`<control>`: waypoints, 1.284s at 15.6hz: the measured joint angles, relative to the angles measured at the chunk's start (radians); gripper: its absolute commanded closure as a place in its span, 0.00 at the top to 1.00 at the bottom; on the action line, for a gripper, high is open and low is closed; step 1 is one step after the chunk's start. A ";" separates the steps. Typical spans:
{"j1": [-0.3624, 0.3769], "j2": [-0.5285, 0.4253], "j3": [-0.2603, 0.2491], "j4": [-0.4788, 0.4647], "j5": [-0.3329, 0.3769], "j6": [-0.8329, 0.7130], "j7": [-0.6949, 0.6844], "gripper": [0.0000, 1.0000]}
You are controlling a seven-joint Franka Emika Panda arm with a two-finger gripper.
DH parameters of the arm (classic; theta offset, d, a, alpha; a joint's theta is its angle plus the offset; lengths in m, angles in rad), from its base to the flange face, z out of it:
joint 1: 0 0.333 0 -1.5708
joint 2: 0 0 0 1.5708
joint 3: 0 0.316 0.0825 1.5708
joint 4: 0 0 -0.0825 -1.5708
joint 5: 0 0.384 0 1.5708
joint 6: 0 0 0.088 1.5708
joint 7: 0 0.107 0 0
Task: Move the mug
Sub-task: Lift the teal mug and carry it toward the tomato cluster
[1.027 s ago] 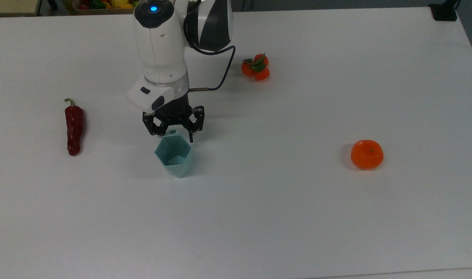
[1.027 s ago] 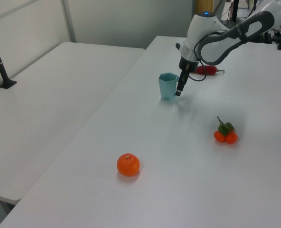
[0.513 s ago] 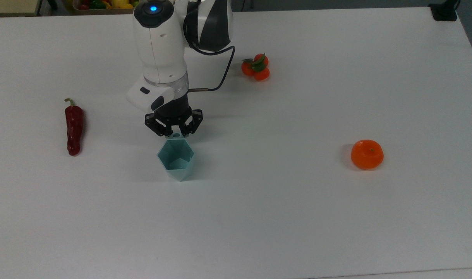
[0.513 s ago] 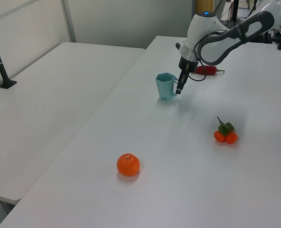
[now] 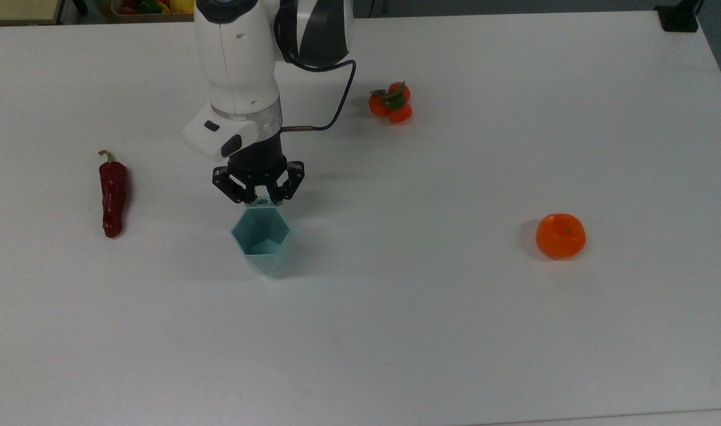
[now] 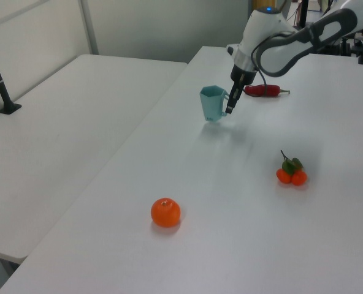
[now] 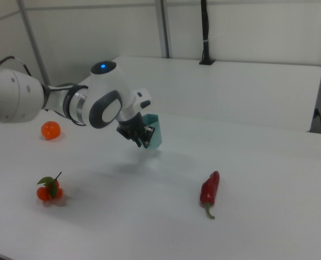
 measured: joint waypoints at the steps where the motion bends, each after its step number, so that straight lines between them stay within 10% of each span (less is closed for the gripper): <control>1: -0.002 -0.024 -0.001 0.004 0.000 -0.026 0.000 0.00; 14: -0.083 -0.393 -0.008 -0.004 0.013 -0.650 -0.038 0.00; 20: -0.106 -0.540 -0.011 -0.206 0.013 -0.677 -0.121 0.00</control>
